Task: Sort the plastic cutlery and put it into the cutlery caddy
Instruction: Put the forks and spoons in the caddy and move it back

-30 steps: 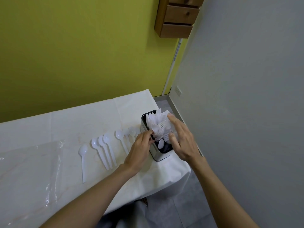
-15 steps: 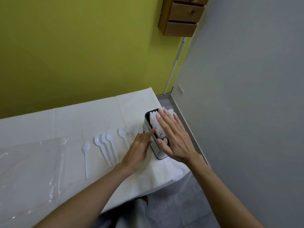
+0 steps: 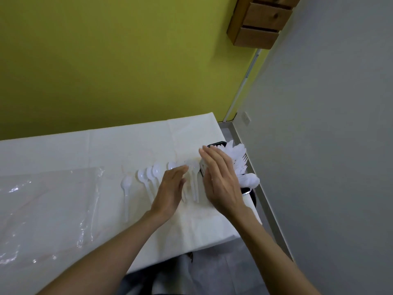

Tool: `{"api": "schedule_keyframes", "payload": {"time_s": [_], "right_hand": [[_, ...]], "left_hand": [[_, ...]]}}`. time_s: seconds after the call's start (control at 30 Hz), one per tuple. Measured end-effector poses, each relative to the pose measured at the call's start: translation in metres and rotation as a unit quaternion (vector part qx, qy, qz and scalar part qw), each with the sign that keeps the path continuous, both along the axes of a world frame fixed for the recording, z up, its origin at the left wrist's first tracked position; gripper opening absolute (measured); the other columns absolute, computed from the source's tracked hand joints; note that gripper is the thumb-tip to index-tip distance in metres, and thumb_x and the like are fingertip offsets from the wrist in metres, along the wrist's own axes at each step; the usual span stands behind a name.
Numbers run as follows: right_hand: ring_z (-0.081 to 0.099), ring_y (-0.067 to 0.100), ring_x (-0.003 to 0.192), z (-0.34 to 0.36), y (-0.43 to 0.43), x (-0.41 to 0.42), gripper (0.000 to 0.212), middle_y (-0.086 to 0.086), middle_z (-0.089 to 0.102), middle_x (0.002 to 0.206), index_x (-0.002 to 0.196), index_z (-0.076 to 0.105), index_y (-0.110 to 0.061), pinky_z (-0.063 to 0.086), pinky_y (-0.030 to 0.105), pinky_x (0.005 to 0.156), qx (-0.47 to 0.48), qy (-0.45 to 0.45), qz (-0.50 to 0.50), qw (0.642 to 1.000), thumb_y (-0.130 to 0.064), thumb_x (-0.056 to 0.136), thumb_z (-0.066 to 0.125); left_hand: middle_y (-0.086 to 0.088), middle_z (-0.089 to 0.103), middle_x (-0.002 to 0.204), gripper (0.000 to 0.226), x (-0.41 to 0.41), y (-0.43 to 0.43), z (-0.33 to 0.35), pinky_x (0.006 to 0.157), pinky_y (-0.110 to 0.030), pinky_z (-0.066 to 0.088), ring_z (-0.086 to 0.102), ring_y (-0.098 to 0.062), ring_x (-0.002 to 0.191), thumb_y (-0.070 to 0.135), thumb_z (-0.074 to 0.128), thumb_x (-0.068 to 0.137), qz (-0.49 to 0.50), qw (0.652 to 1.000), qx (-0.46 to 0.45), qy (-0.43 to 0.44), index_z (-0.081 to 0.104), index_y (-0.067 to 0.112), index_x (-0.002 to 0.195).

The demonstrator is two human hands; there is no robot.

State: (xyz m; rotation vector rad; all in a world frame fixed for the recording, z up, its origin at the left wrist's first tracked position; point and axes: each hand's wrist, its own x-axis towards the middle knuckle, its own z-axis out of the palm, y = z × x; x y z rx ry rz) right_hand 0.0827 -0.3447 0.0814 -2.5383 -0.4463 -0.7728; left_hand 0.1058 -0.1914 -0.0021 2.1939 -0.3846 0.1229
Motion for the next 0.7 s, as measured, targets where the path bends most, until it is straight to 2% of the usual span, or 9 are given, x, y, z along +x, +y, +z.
{"api": "schedule_keyframes", "payload": {"time_s": [0.07,0.13,0.23,0.3,0.33,0.43,0.5,0.63,0.7], "right_hand": [[0.055,0.025,0.118,-0.011,0.028,-0.001,0.045,0.012,0.062,0.126,0.128,0.057,-0.003,0.046,0.030,0.100,0.023,0.062,0.012,0.998,0.006,0.084,0.051],[0.058,0.029,0.111,-0.028,0.047,-0.001,0.043,0.012,0.062,0.121,0.127,0.056,-0.004,0.050,0.033,0.088,0.023,0.203,-0.022,0.979,0.001,0.084,0.054],[0.046,0.033,0.122,-0.057,0.059,0.012,0.051,0.017,0.048,0.134,0.135,0.038,0.001,0.038,0.035,0.101,0.011,0.444,-0.128,0.887,-0.010,0.088,0.054],[0.039,0.035,0.132,-0.071,0.060,0.020,0.065,0.022,0.038,0.142,0.141,0.025,0.009,0.032,0.036,0.108,-0.051,0.507,-0.189,0.839,-0.028,0.095,0.052],[0.035,0.036,0.136,-0.075,0.061,0.024,0.075,0.025,0.035,0.145,0.143,0.020,0.012,0.031,0.037,0.111,-0.078,0.517,-0.210,0.826,-0.039,0.097,0.049],[0.038,0.034,0.134,-0.089,0.068,0.035,0.091,0.024,0.038,0.143,0.143,0.024,0.012,0.037,0.036,0.107,-0.096,0.496,-0.263,0.822,-0.061,0.093,0.046],[0.044,0.030,0.128,-0.096,0.076,0.044,0.088,0.019,0.045,0.136,0.136,0.035,0.007,0.044,0.032,0.096,-0.100,0.476,-0.281,0.827,-0.067,0.089,0.047],[0.046,0.028,0.122,-0.096,0.090,0.052,0.064,0.016,0.049,0.129,0.127,0.040,0.001,0.045,0.033,0.095,-0.066,0.482,-0.252,0.837,-0.050,0.093,0.056],[0.046,0.030,0.123,-0.096,0.094,0.054,0.053,0.017,0.049,0.130,0.127,0.039,0.001,0.044,0.035,0.095,0.012,0.510,-0.253,0.822,-0.035,0.094,0.060]], "left_hand": [[-0.004,0.060,0.120,0.029,-0.002,0.020,-0.004,0.096,-0.008,0.031,0.052,-0.019,0.112,0.003,0.054,0.093,0.071,0.997,0.010,0.022,0.059,0.011,0.121],[-0.009,0.055,0.122,0.027,-0.006,0.040,-0.012,0.096,-0.025,0.038,0.047,-0.028,0.115,0.005,0.052,0.094,0.174,0.982,0.027,0.073,0.057,0.010,0.120],[-0.018,0.040,0.131,0.039,-0.009,0.071,-0.023,0.093,-0.047,0.043,0.036,-0.037,0.120,0.014,0.056,0.093,0.362,0.894,0.088,0.250,0.046,0.002,0.128],[-0.023,0.032,0.135,0.054,-0.010,0.086,-0.027,0.093,-0.051,0.043,0.032,-0.040,0.124,0.023,0.058,0.092,0.425,0.824,0.108,0.358,0.036,-0.005,0.131],[-0.024,0.030,0.136,0.056,-0.010,0.091,-0.029,0.094,-0.051,0.042,0.031,-0.041,0.124,0.025,0.058,0.092,0.432,0.810,0.104,0.382,0.034,-0.007,0.131],[-0.025,0.035,0.132,0.044,-0.010,0.098,-0.040,0.096,-0.048,0.039,0.039,-0.041,0.117,0.021,0.057,0.092,0.389,0.841,0.065,0.372,0.041,-0.006,0.123],[-0.023,0.044,0.124,0.035,-0.007,0.100,-0.045,0.094,-0.045,0.039,0.045,-0.038,0.110,0.021,0.057,0.092,0.335,0.868,0.049,0.362,0.047,-0.003,0.115],[-0.016,0.049,0.118,0.040,0.003,0.089,-0.041,0.095,-0.038,0.042,0.049,-0.032,0.110,0.032,0.063,0.088,0.254,0.894,0.042,0.366,0.053,0.003,0.113],[-0.015,0.046,0.121,0.053,0.008,0.078,-0.036,0.094,-0.038,0.043,0.050,-0.033,0.112,0.040,0.067,0.083,0.256,0.890,0.041,0.375,0.049,0.002,0.116]]}}
